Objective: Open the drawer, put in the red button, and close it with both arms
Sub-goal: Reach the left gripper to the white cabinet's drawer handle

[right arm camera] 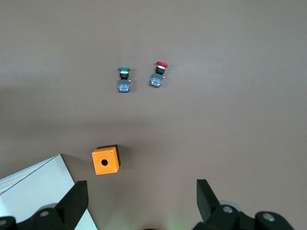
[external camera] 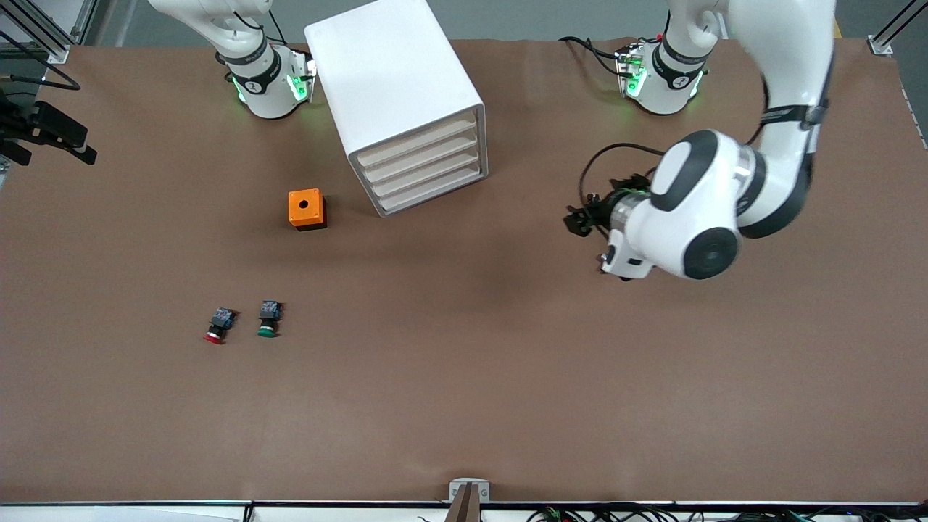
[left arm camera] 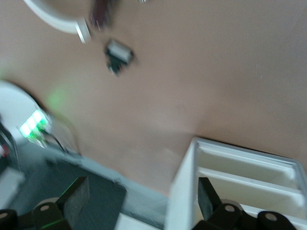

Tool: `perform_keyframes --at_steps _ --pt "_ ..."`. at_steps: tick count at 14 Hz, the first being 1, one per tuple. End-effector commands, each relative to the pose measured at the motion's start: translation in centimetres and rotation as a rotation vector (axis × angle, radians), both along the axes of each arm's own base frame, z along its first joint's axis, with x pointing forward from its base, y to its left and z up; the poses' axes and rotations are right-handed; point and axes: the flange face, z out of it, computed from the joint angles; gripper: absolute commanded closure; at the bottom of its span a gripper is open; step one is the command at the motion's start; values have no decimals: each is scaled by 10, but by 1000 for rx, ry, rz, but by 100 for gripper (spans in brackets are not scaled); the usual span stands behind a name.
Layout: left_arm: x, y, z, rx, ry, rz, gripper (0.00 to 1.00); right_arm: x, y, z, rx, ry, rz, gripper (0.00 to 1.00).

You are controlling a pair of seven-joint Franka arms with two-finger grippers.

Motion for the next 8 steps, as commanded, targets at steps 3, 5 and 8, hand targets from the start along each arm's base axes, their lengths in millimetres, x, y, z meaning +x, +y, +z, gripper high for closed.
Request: perform_keyframes --at_steps 3,5,8 --pt "-11 -71 -66 185 316 299 0 -6 3 3 -7 -1 13 0" --pt "-25 -94 -98 264 453 387 0 -6 1 3 -8 -2 8 0" --pt "-45 -120 -130 434 572 480 0 -6 1 4 -8 -8 10 0"
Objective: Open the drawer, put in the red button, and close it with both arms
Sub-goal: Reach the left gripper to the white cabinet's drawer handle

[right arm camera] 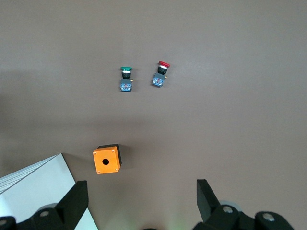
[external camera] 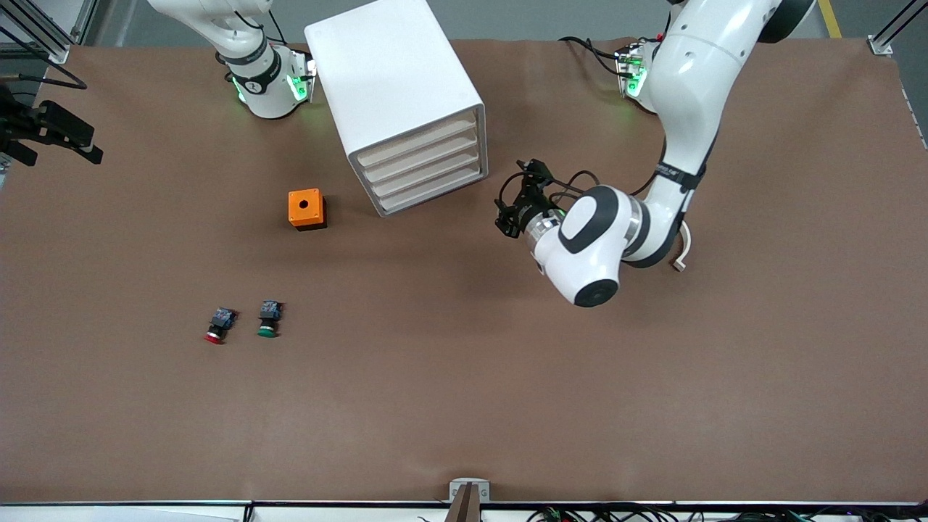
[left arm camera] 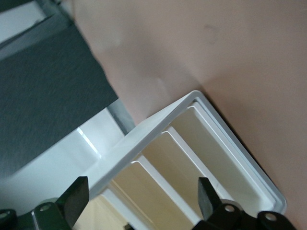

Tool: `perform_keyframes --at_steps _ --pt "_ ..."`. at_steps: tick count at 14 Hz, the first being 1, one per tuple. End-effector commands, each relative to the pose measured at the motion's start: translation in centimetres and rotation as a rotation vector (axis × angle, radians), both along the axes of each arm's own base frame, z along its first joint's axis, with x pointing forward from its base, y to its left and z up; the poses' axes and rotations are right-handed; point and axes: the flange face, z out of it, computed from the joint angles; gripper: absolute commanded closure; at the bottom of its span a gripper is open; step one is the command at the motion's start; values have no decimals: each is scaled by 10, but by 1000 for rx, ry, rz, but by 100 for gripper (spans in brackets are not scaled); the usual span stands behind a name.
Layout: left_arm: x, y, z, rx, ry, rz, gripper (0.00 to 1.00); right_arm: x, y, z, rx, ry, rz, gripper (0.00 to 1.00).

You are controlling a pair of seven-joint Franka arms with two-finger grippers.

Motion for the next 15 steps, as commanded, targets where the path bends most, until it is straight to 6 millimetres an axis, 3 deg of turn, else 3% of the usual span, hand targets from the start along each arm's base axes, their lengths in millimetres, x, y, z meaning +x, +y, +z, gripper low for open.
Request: perform_keyframes --at_steps 1,4,7,10,11,14,15 --pt "-10 -20 -24 131 147 73 0 -6 -2 4 -9 -9 3 0" --pt "-21 -31 -48 211 265 132 1 -4 -3 10 -11 -30 2 0" --pt "-38 -52 -56 216 311 132 20 2 -4 15 -11 -41 -1 0" --pt "-51 -71 -57 190 350 137 27 6 -8 7 -11 -21 -14 0" --pt "-57 -76 -61 196 355 129 30 19 -6 -14 -10 15 -11 0" --pt "-69 -89 -69 210 357 127 32 82 -2 -103 -13 113 6 0" --pt "-71 -90 -73 213 358 129 33 94 -3 -116 -15 111 6 0"
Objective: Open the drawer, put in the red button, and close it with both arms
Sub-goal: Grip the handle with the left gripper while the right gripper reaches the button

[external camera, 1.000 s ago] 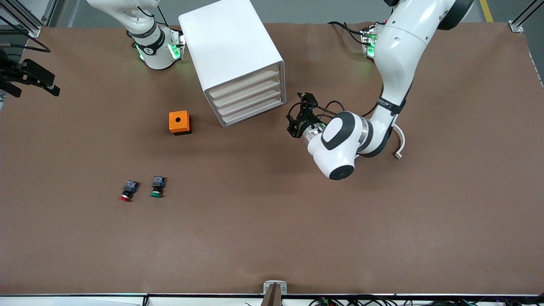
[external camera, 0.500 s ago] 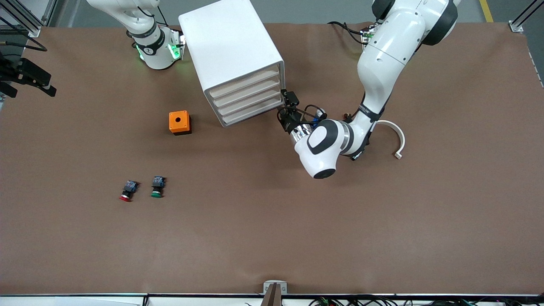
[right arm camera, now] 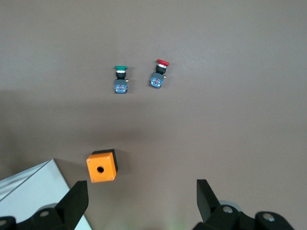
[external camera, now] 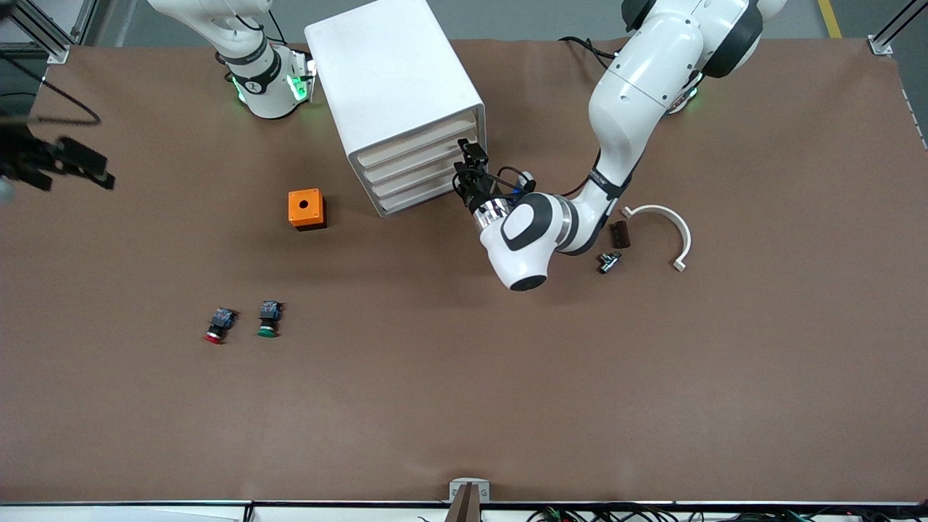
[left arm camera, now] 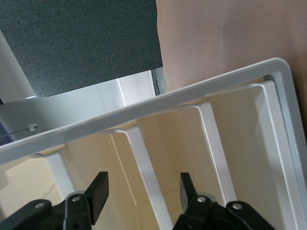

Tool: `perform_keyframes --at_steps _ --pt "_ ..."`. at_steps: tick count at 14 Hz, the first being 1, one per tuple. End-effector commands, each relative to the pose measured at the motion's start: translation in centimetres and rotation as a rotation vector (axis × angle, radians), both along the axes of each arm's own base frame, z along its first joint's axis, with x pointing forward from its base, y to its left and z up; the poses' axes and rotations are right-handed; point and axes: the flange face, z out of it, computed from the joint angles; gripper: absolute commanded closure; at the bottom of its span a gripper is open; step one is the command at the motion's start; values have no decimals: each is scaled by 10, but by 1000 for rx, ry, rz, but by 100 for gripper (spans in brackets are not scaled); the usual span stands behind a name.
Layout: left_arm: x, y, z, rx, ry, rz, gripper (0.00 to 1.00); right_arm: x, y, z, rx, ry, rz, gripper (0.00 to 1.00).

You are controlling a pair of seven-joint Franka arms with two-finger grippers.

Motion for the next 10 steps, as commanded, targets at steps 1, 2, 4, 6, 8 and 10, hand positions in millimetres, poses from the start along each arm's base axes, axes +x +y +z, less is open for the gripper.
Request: perform_keyframes --at_steps 1,2,4,6,8,10 --pt "-3 -12 -7 9 10 17 37 47 2 -50 -16 21 17 0" --pt "-5 -14 -8 9 7 19 43 58 6 -67 -19 -2 18 0" --pt "-12 -21 -8 6 9 9 57 78 12 -123 -21 3 -12 0" --pt "-15 -25 -6 -2 17 15 67 83 28 -169 -35 -42 -172 0" --pt "-16 -28 -4 -13 33 29 77 83 35 -208 -45 -64 -262 0" --pt "-23 -33 -4 25 47 23 85 90 10 -240 -46 -78 -300 0"
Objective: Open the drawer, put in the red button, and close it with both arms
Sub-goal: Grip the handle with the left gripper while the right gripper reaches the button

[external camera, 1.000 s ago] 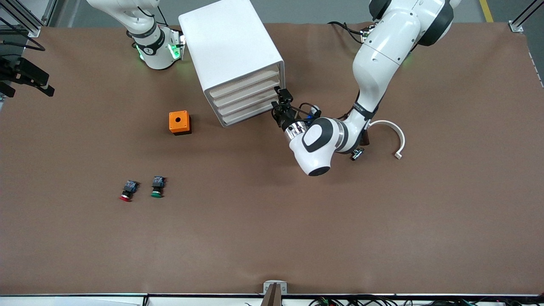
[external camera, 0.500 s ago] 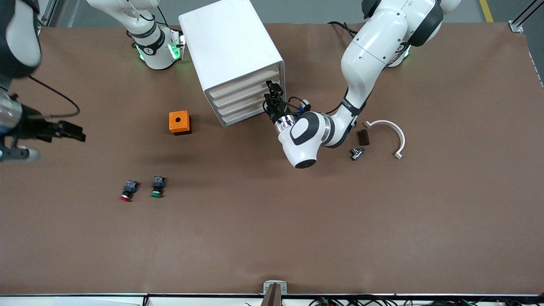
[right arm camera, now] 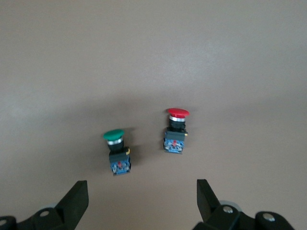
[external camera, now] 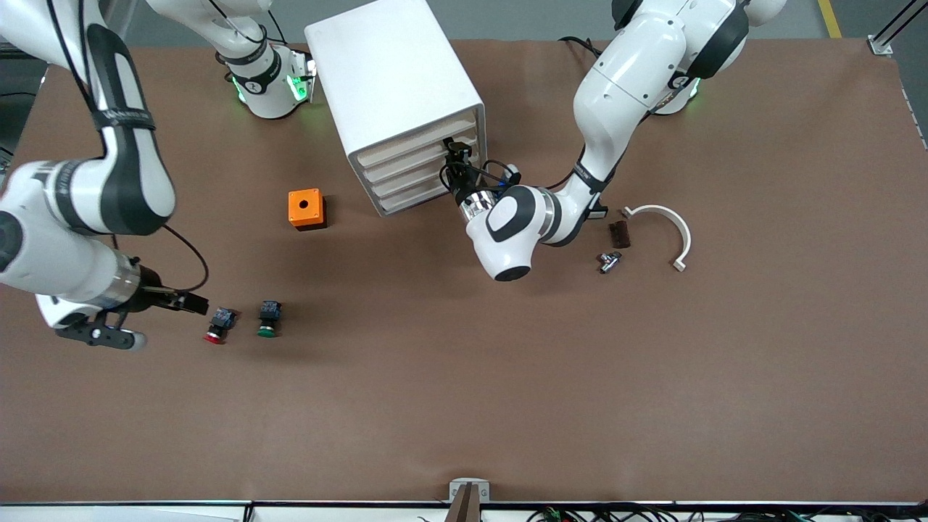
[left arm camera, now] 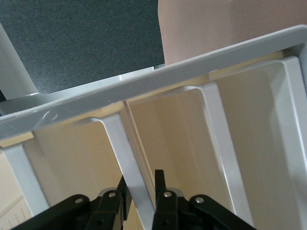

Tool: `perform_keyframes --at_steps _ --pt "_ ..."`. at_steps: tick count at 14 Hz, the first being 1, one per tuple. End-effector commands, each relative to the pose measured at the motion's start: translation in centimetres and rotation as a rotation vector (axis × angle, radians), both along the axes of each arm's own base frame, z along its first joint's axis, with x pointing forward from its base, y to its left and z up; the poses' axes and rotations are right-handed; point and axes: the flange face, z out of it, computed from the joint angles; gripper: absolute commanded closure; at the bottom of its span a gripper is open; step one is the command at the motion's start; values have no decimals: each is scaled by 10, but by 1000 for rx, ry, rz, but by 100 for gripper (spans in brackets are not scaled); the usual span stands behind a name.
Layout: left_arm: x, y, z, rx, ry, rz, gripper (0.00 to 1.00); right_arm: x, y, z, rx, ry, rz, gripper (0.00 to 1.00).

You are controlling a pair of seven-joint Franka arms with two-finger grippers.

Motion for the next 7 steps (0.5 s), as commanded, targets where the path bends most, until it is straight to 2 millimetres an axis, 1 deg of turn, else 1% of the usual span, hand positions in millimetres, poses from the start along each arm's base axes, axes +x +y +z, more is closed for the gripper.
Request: perform_keyframes --at_steps 1,2,4,5,6,7 --pt "-4 -12 3 35 31 15 88 6 -28 -37 -11 -25 -62 0" --pt "-4 -12 3 41 32 15 91 10 -31 -58 -13 -39 -66 0" --pt "-2 -10 2 43 31 18 92 15 -45 -90 -19 -71 -49 0" --pt "1 -7 2 44 30 24 91 12 -49 -107 -20 -74 -48 0" --pt "5 -4 1 48 27 31 91 6 -48 -119 -20 -99 -46 0" --pt "8 -1 1 50 26 37 91 -2 -48 -135 -23 -133 -43 0"
